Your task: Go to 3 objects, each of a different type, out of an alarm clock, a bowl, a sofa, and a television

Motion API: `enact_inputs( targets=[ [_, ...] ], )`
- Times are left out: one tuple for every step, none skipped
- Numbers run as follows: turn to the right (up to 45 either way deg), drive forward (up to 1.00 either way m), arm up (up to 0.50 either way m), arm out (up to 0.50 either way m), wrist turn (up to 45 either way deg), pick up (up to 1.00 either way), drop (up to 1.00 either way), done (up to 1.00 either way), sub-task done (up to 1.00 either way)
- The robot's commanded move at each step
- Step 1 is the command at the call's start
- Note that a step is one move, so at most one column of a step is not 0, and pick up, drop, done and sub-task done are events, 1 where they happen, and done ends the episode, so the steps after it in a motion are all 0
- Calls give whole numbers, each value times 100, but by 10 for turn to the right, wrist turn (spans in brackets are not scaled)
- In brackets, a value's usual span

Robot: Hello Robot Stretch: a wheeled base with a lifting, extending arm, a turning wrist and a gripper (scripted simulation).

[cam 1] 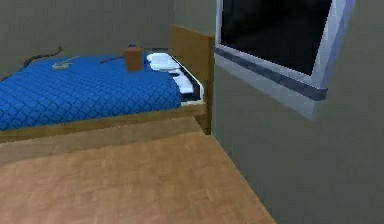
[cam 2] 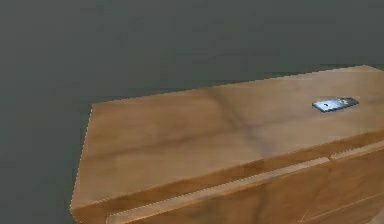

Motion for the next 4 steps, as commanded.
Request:
enact_inputs(
  targets=[
    [0,45,0,0,0,0,0,0,0],
    [210,0,0,0,0,0,0,0,0],
    [0,0,0,0,0,0,0,0,100],
    [-450,0,0,0,0,0,0,0,0]
  ],
)
